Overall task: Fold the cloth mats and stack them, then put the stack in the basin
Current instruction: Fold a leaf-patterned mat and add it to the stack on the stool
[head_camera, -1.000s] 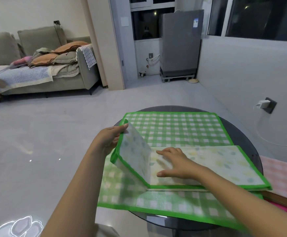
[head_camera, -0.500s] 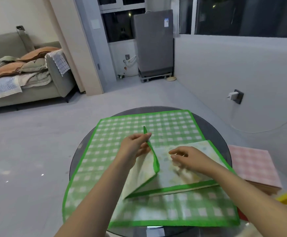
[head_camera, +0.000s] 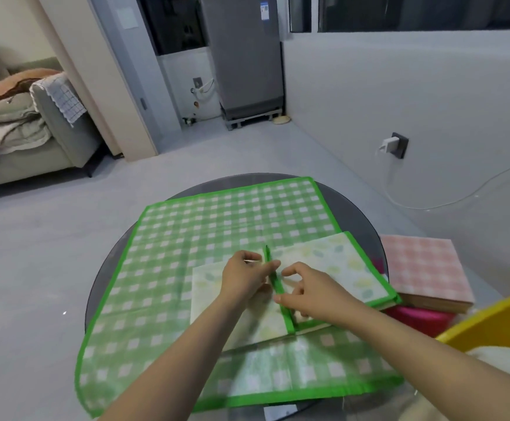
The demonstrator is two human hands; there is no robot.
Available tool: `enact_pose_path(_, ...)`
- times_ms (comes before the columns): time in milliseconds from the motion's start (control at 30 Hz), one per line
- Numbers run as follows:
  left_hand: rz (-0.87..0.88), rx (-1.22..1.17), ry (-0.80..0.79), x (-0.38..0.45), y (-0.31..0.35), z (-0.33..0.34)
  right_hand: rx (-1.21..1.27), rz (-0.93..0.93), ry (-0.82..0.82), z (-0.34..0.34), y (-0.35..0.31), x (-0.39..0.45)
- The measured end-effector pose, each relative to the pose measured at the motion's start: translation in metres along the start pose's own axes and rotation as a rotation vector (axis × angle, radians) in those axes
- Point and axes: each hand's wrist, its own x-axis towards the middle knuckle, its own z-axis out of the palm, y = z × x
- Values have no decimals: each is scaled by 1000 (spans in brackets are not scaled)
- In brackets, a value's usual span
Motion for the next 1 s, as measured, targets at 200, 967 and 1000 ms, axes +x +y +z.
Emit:
enact_pose_path(200, 6, 59, -42, 2, 2, -4, -115, -18, 68, 11, 1, -1)
enact_pose_path(967, 451, 909, 63, -28, -18, -34, -438, -226, 352, -30, 30, 30)
enact_pose_path(1000, 473, 938, 72, -31, -19, -32, -433, -236, 352, -32, 32, 32)
